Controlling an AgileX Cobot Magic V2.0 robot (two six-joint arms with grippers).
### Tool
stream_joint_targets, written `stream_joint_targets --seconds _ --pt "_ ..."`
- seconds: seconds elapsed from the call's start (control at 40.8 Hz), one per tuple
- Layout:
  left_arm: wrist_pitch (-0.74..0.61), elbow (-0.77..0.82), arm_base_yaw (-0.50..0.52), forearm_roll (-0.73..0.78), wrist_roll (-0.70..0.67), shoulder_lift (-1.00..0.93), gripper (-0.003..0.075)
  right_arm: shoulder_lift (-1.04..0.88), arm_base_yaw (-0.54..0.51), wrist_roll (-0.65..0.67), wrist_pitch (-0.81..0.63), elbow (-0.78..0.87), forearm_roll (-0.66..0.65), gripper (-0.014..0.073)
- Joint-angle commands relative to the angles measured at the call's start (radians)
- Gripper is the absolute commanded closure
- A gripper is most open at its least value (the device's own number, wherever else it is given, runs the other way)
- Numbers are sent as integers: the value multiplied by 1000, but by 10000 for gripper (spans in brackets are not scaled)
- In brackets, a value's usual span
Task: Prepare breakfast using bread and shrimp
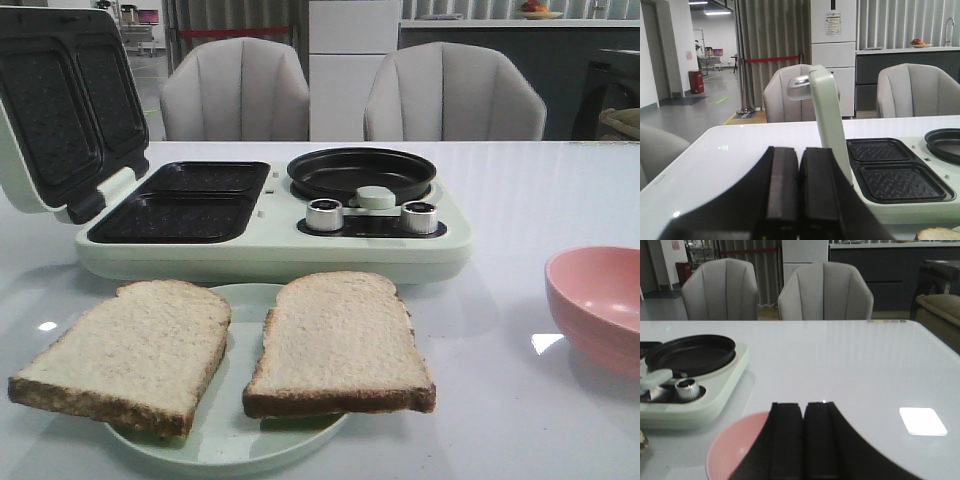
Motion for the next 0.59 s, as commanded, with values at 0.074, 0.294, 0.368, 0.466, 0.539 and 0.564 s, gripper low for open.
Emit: stream_joint_targets --seconds 0.074,0.294,0.368,0.466,0.539,0.564 --pt "-21 -159 -8 9 -8 -12 619 6 -9 -2 8 -215 0 544" --pt "221 -432 -8 9 -8 70 619 175 -9 -2 221 -504 0 544" --pt "296 -525 -8 9 -8 117 619 239 -9 -2 298 -587 2 544" --pt "402 -622 -8 9 -8 191 619 323 -9 -2 400 -688 2 544" --pt "495 -683 -8 9 -8 250 619 380 -9 -2 446 -732 2 544" --pt "514 -693 -8 9 -8 266 619 398 -9 -2 452 -738 2 544"
